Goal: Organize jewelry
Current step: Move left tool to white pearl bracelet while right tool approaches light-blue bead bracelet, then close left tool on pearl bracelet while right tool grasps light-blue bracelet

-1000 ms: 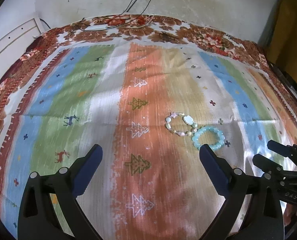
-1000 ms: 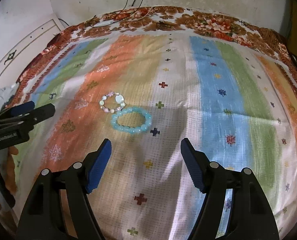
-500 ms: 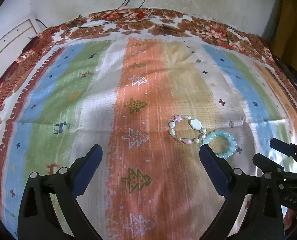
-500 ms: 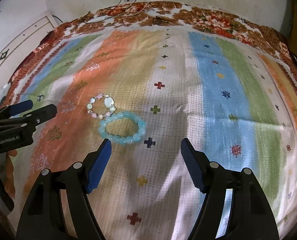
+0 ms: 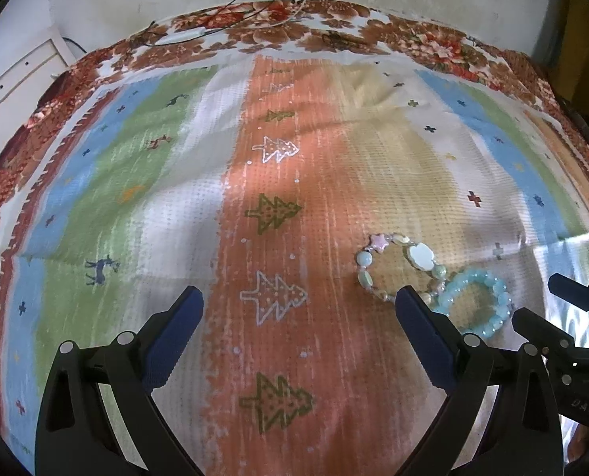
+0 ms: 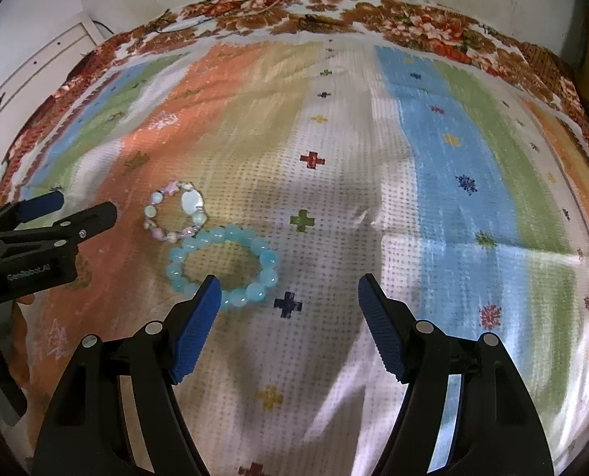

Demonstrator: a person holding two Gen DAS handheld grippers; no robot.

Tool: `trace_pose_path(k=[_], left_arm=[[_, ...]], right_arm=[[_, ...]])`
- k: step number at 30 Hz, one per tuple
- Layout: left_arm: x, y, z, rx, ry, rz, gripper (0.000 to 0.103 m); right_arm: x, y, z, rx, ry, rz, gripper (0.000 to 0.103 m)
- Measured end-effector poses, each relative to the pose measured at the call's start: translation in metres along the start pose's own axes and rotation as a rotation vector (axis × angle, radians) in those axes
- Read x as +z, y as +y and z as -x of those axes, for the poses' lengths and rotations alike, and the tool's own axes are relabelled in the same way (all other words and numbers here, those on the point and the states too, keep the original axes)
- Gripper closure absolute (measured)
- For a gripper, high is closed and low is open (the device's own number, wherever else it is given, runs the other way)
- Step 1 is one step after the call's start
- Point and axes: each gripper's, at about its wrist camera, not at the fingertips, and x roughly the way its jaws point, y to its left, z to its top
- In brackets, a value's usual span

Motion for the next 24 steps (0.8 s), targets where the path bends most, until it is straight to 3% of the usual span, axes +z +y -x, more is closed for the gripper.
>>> trace_pose_path(k=[17,24], left_arm=[[0.007,-0.006,-0.044,-0.023,0.100,0.004,0.007],[0.003,-0.006,-0.046,0.000,0.085,-0.028,0.007]], right_arm=[[0.004,0.001,-0.021,-0.015,0.011,0.025,0.032],[0.006,-0.003,-0.024,0.011,0.025,-0.017,0.032]])
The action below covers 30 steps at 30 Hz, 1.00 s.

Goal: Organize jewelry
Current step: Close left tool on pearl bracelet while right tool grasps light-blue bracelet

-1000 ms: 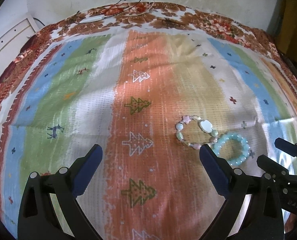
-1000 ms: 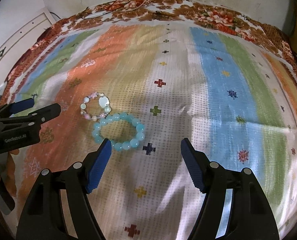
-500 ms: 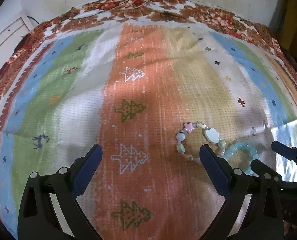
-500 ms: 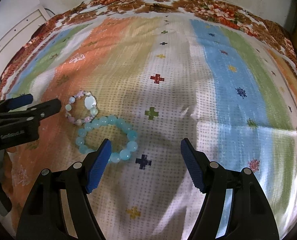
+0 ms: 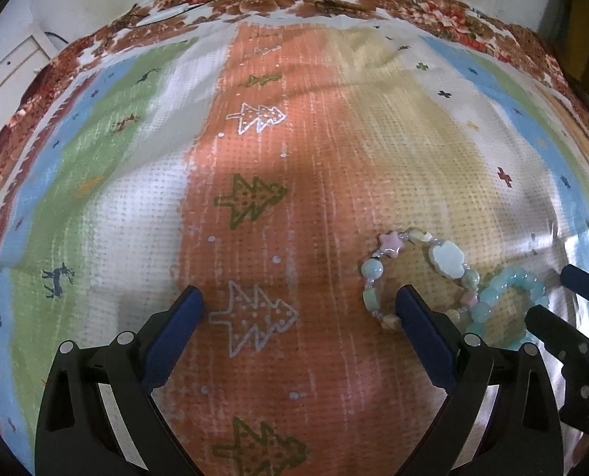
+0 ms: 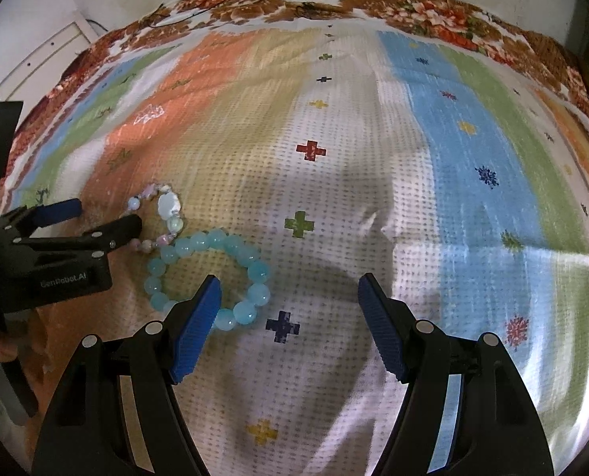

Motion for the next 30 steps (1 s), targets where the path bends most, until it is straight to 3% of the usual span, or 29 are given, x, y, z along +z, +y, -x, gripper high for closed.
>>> trace_pose_path(k=[7,9,11,14,15,18,19,21,30], left_arm=[[-0.002,-0.001,0.000,0.008,0.009,-0.024,0.009],[-0.002,0.000,0.001,0.001,0.012,-0.029,0.017],[-0.001,-0.001,0.003,-0.003,0.004,-0.047,0.041],[-0.001,-0.004,0.005,-0.026,0.009,-0.070,0.062],[-0.001,-0.005,0.005,-0.033,0.010,-0.073,0.065],[-0.002,-0.006,0.005,-0.050,0.014,-0.100,0.085],[-0.003,-0.006,0.004,-0.048,0.018,-0.101,0.095],[-0.002,-0.004,0.005,-0.056,0.025,-0.094,0.095],[-0.007,-0.003,0.022,-0.077,0.024,-0.079,0.095]], right_arm=[[0.002,0.004,-0.006,-0.020,0.012,0.016,0.032],[0.001,0.003,-0.006,-0.015,0.017,0.015,0.032],[0.001,0.002,-0.005,-0.017,0.019,0.008,0.036],[0.000,0.000,-0.005,-0.033,0.020,0.005,0.050],[0.000,-0.002,-0.005,-0.030,0.019,0.003,0.052],[-0.001,-0.003,-0.005,-0.025,0.017,0.015,0.071],[0.000,-0.004,-0.005,-0.025,0.020,0.016,0.082],[-0.001,-0.002,-0.005,-0.023,0.025,0.028,0.090],[-0.007,0.002,0.009,0.007,0.018,0.043,0.091]])
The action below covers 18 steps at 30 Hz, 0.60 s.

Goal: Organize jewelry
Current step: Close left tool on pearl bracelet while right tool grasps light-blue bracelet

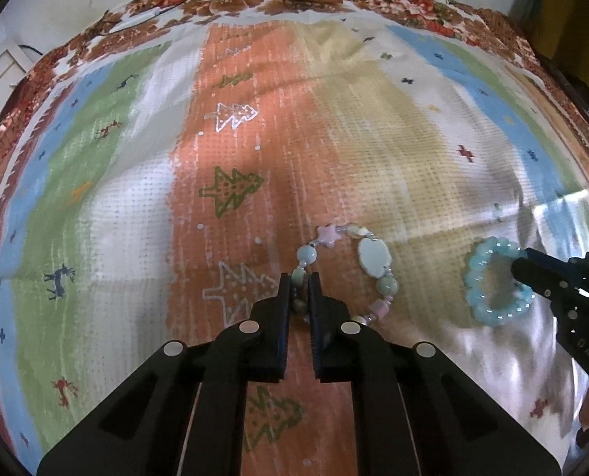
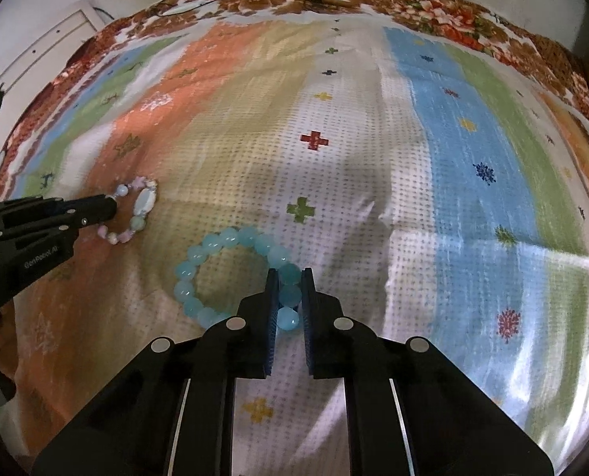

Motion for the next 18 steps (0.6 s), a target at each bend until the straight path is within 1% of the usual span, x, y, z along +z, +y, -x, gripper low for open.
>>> trace_pose_path(k=[5,7,15,18], left_arm=[[-0.003,-0.002,0.022,-0.019,-0.026,0.008,0.095],[-0.005,-0.003,0.030,-0.041,-0.046,0.005,0.095],[-0.014,-0.008,0.053,-0.034,-0.079,-0.006,0.095],[-0.016,-0.011,0.063,-0.037,-0.095,-0.011,0.095]], right_arm=[[-0.004,0.011,0.016,0.014,-0.025,0.034,0.091],[-0.006,0.016,0.023,0.000,-0.035,0.059,0.091],[-0.010,0.028,0.054,0.023,-0.101,0.094,0.091],[-0.012,0.030,0.061,0.030,-0.109,0.096,0.091]])
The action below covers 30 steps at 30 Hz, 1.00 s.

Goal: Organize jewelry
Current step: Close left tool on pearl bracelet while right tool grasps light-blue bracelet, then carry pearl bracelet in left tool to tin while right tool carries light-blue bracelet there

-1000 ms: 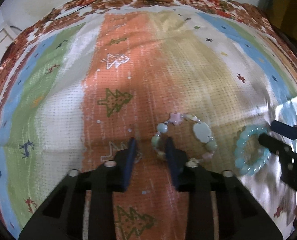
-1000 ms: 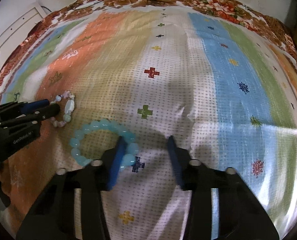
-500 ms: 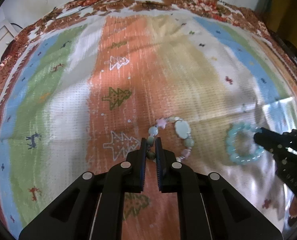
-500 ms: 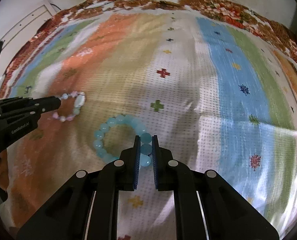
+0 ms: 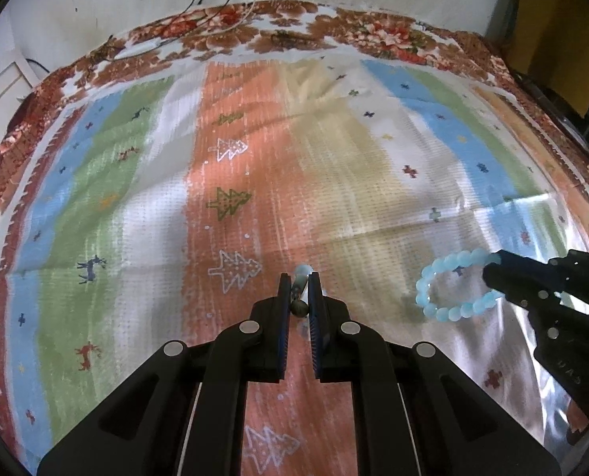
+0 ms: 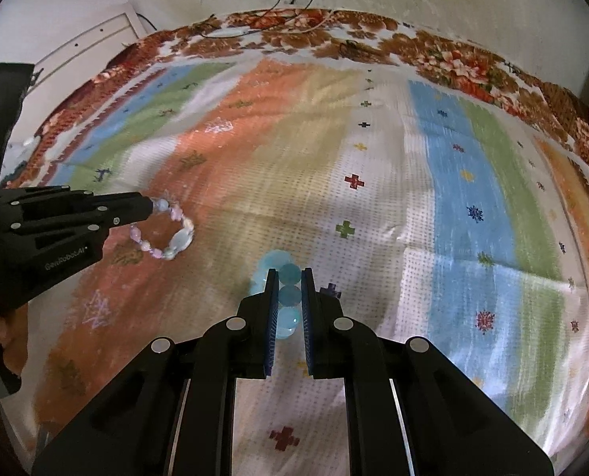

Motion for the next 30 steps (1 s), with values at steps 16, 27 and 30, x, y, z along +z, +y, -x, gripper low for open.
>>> trace_pose_path(k=[16,27,30], left_arm=[[-0.014,-0.006,0.050,-0.030,-0.067,0.043,0.095],[-0.026,-0.012,0.089,-0.055,-0.131,0.059,0.095],[-0.031,-0.013,0.100,-0.065,-0.145,0.065,0.095]], right_arm=[[-0.010,0.011,0.046,0.023,-0.096,0.014,0.091],[-0.017,0.014,0.080,0.058,-0.164,-0.001,0.091],[-0.021,0.015,0.089,0.065,-0.180,-0.005,0.091]])
